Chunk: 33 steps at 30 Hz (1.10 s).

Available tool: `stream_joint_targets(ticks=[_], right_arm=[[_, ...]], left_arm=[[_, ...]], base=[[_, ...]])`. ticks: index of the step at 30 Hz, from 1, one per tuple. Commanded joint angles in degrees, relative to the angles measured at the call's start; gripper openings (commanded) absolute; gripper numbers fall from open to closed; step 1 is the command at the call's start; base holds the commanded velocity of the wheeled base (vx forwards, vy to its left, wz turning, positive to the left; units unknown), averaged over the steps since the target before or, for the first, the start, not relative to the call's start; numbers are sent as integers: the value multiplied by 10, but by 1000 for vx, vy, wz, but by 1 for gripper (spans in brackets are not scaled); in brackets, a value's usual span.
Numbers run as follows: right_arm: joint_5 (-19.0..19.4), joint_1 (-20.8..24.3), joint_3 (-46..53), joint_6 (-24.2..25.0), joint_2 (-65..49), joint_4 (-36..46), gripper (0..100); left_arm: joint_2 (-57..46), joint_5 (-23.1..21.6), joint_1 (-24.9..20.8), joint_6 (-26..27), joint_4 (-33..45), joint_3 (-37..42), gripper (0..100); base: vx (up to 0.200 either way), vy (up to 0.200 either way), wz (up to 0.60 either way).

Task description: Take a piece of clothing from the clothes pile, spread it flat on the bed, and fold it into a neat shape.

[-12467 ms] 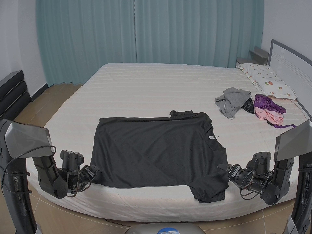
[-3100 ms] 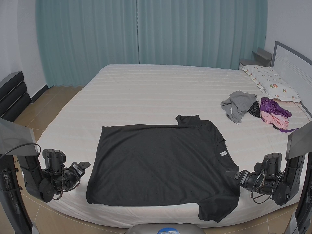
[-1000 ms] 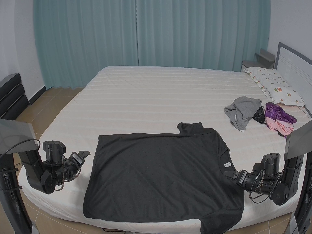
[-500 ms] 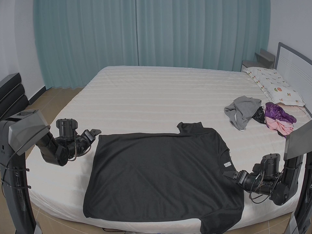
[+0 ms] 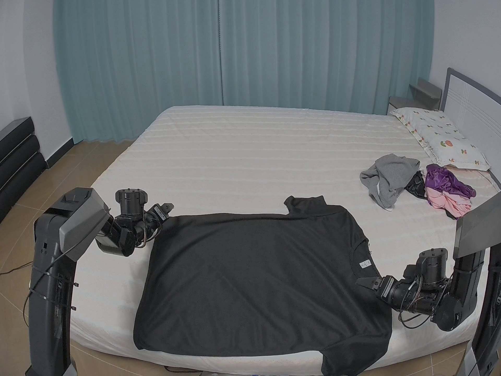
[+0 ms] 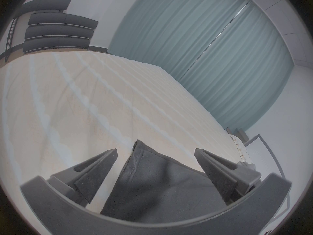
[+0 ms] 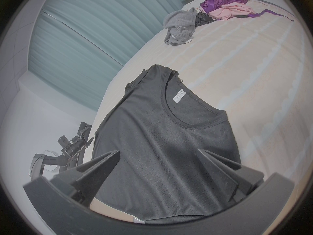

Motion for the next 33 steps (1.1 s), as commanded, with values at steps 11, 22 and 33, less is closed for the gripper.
stream_joint_targets(ticks=[11,22,33], right_arm=[[-2,1,-10,3,2,0,100],[-34,-5,-206,-1,36,104,100],[-74,-16,-458,-15,94,266,100]], left_arm=[[50,9,-5,-3,-3,-45,0],[39,40,-1,-4,2,-82,0],[31,47,11,0,37,-116,0]], base=[[0,0,0],[0,0,0],[0,0,0]])
